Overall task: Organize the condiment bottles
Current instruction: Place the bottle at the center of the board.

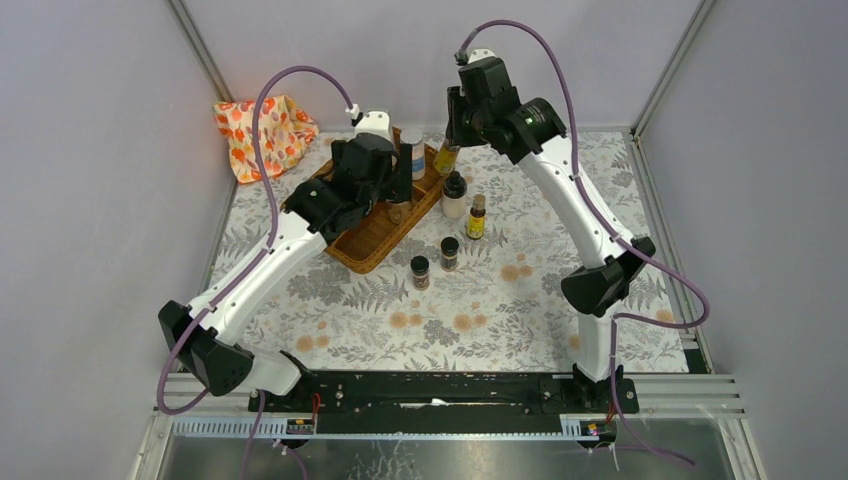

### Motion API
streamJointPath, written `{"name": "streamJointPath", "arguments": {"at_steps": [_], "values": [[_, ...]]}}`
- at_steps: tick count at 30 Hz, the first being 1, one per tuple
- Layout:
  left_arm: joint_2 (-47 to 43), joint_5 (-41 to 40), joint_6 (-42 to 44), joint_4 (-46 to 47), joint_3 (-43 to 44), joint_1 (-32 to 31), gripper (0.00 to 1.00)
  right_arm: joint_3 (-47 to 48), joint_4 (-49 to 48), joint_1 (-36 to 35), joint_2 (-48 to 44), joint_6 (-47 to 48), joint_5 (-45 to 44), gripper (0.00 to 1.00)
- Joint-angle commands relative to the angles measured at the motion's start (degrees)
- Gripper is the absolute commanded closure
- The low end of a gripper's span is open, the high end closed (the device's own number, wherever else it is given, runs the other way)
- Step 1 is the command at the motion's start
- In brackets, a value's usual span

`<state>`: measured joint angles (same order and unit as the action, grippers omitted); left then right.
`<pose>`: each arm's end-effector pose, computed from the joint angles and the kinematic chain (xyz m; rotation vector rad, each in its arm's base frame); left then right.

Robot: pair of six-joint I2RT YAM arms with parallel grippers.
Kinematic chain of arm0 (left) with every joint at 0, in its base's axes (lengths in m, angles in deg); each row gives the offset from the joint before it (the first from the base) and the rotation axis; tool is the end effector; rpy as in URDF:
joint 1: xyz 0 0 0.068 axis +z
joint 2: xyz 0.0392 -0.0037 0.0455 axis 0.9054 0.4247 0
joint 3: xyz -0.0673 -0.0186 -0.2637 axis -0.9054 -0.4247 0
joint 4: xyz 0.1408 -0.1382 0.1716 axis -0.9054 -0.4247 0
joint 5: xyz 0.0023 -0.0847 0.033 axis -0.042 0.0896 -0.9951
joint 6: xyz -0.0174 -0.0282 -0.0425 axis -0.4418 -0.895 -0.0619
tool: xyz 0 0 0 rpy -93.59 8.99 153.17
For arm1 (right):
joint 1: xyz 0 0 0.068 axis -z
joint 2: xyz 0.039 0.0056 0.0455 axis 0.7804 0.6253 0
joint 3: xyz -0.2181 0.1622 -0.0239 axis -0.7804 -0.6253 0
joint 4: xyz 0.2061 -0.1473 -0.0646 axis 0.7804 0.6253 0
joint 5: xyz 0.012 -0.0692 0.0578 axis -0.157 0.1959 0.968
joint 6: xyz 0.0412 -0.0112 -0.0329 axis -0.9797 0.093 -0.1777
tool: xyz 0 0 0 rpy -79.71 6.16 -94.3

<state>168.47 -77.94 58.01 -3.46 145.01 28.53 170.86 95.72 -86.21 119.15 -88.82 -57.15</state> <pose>0.2558 -0.1684 0.4011 0.0544 2.0734 -0.0863 0.3518 0.2364 0.4526 -0.2239 2.0756 0.3159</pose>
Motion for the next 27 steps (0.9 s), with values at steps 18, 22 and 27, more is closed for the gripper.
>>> {"name": "streamJointPath", "arguments": {"at_steps": [18,22,27], "values": [[-5.17,2.66,-3.09,4.64,-6.61,0.13,0.01,-17.77,-4.31,-9.44,-13.30,3.68,-3.36,1.00],[-7.03,3.19,-3.63,5.78,-8.95,0.14,0.01,-21.89,-6.56,-9.80,-13.96,4.33,-2.34,1.00],[-8.32,3.08,-3.93,5.86,-10.82,0.19,0.01,-24.72,-9.12,-10.26,-13.33,5.26,-1.29,1.00]]}}
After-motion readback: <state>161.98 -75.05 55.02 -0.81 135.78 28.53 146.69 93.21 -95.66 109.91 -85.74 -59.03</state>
